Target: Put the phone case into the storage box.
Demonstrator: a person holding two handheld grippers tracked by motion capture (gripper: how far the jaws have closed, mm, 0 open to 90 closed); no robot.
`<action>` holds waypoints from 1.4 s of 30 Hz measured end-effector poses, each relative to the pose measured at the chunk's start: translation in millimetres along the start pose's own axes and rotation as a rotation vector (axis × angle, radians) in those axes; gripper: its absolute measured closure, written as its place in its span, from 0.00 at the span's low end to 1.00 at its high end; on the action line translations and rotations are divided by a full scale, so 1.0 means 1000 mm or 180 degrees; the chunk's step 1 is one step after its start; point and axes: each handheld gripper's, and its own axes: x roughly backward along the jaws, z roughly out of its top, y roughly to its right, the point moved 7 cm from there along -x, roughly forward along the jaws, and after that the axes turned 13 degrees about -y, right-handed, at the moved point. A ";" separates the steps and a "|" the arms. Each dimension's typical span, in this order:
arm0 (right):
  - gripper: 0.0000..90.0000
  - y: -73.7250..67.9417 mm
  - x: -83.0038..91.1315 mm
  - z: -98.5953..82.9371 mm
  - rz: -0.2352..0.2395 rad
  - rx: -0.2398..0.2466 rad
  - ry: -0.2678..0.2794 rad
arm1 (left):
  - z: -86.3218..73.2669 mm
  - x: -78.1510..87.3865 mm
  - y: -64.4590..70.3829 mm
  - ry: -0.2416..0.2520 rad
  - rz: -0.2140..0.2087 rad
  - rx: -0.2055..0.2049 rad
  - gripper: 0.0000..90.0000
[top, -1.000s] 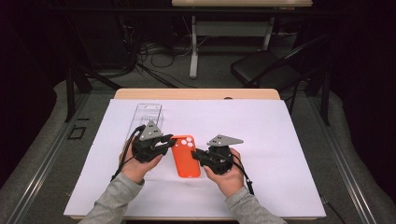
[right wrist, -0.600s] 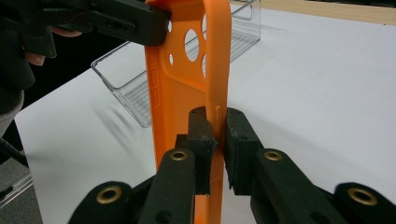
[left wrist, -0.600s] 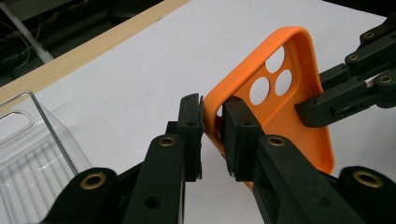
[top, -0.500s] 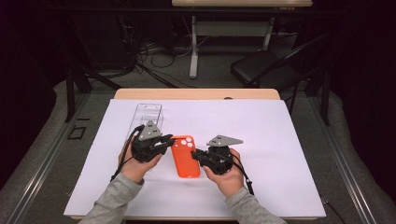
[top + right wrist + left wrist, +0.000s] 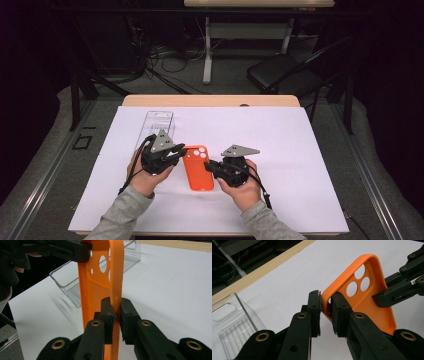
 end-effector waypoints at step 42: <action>0.90 -0.001 -0.003 -0.001 0.0106 -0.0034 -0.0050 | -0.003 0.002 -0.001 -0.0076 -0.0084 0.0121 0.91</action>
